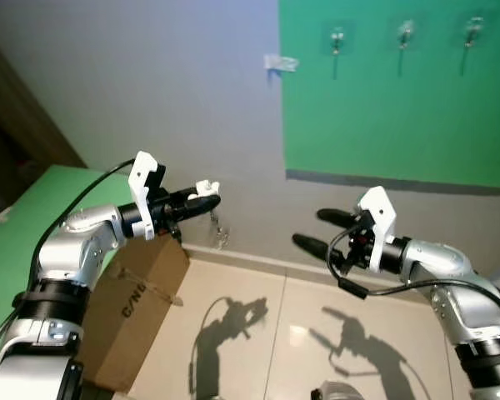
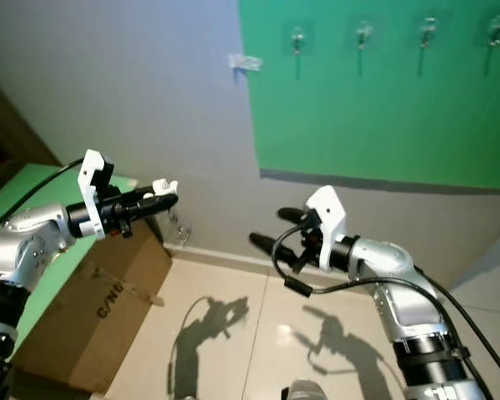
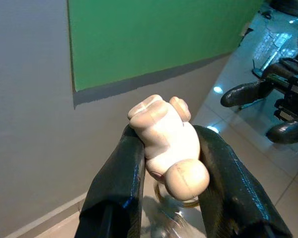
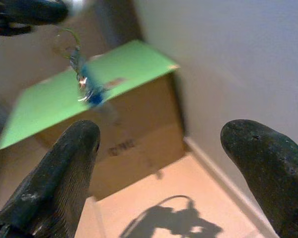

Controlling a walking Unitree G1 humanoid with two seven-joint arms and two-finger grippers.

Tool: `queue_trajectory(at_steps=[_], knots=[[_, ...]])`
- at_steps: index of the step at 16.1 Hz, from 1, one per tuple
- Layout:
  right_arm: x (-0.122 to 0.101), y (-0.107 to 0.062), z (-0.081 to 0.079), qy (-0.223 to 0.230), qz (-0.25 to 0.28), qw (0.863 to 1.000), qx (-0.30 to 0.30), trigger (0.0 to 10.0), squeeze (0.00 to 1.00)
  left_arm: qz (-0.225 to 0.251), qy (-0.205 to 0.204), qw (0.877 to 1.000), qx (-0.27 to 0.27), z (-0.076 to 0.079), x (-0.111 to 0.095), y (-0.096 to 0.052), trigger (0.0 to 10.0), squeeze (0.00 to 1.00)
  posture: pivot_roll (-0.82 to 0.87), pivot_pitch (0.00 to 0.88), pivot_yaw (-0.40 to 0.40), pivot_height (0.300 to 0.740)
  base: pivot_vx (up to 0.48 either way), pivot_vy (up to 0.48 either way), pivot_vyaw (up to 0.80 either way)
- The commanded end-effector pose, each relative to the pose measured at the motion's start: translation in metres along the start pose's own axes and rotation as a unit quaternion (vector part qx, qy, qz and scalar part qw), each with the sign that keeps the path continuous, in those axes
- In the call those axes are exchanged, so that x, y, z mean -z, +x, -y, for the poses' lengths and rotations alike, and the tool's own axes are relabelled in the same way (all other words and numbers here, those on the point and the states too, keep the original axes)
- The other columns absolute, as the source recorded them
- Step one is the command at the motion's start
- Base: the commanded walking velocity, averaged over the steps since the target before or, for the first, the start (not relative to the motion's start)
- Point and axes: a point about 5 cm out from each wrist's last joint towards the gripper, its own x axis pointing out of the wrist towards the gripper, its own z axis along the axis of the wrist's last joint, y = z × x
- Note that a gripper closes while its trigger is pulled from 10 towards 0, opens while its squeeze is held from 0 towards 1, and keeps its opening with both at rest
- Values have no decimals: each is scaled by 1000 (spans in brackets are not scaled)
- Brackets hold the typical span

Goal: Hang keys on a hook

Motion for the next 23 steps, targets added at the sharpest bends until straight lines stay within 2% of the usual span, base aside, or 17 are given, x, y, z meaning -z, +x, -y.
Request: queue_trajectory(at_steps=[1, 3, 4, 8, 15, 19, 20, 21, 22, 23], knots=[[-7, 3, -5, -5, 2, 1000, -27, 10000, 0, -2, 13, 1000, 7, 0, -8, -2, 0, 0, -280, 0, 148, 740, 0, 0, 0], [-14, 6, -8, -2, 8, 999, -42, 10000, 0, 5, 11, 1000, 21, 3, -12, -1, 0, 0, -280, 0, 148, 740, 0, 0, 0], [-25, 11, -17, 11, 25, 997, -76, 10000, 0, 8, 11, 999, 40, 8, -16, 2, 0, 0, -280, 0, 152, 740, 0, 0, 0], [-42, 19, -28, 10, 39, 992, -116, 10000, 0, 6, 20, 998, 51, 9, -23, 7, 0, 0, -279, 0, 162, 740, 0, 0, 0], [-61, 38, -42, 12, 60, 988, -139, 10000, 0, 22, 35, 996, 75, 12, -42, 18, 0, 0, -286, 0, 175, 740, 0, 0, 0], [-59, 41, -39, 12, 61, 991, -121, 10000, 0, 44, 30, 997, 53, 9, -47, 19, 0, 0, -284, 0, 176, 740, 0, 0, 0], [-57, 40, -38, 14, 59, 991, -117, 10000, 0, 51, 62, 997, 22, 6, -49, 20, 0, 0, -284, 0, 175, 740, 0, 0, 0], [-56, 40, -38, 15, 57, 992, -114, 10000, 0, 47, 124, 991, -16, 3, -51, 22, 0, 0, -285, 0, 175, 740, 0, 0, 0], [-54, 39, -37, 15, 54, 992, -113, 10000, 0, 24, 213, 975, -64, 0, -54, 23, 0, 0, -285, 0, 174, 740, 0, 0, 0], [-52, 39, -37, 15, 51, 992, -111, 10000, 0, 14, 267, 961, -71, 3, -56, 24, 0, 0, -284, 0, 174, 740, 0, 0, 0]])
